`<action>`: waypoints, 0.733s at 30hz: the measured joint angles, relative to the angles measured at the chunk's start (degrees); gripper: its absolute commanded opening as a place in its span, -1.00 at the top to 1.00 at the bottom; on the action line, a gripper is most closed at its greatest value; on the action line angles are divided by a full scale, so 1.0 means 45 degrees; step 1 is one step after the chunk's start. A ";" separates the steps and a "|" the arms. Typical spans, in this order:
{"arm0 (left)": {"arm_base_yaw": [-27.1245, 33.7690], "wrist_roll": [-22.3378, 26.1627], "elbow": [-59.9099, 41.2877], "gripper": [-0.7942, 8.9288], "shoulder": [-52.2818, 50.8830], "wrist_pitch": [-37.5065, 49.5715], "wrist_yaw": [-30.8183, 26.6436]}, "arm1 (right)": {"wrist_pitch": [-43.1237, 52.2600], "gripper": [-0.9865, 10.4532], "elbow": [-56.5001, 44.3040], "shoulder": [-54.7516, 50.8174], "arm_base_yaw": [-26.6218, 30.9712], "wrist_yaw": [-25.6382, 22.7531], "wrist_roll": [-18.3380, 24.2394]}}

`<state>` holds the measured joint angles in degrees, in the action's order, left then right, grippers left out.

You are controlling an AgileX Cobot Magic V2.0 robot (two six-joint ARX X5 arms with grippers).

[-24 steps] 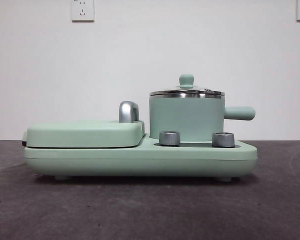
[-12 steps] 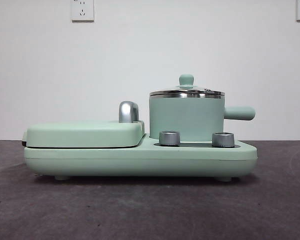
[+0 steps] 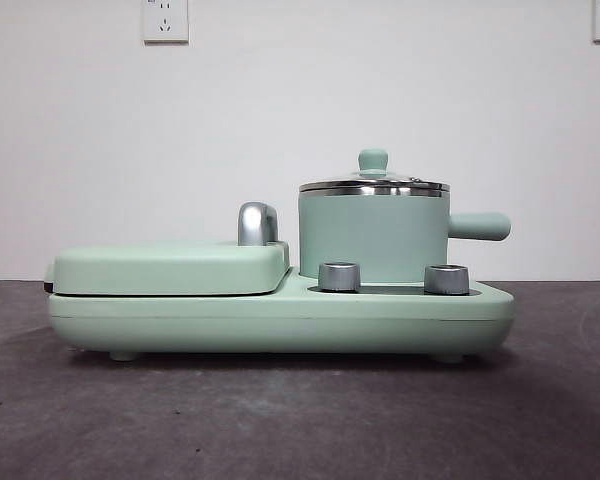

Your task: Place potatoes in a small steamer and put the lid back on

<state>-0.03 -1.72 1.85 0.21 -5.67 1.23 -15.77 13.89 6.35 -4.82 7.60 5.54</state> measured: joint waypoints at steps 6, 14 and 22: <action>0.0000 -0.0005 0.0000 0.82 0.0000 0.0044 0.0000 | 0.1588 0.80 -0.2875 -0.1341 0.0855 -0.0121 -0.0408; 0.0000 0.0000 0.0000 0.82 0.0000 0.0068 0.0000 | 0.2030 0.80 -0.2880 -0.1336 0.0806 -0.0087 -0.0583; 0.0000 -0.0005 0.0000 0.82 0.0000 0.0068 0.0000 | 0.2064 0.80 -0.2880 -0.1336 0.0806 -0.0068 -0.0631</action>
<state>-0.03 -1.74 1.85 0.21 -5.37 1.23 -6.48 0.93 0.34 -1.19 7.29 2.70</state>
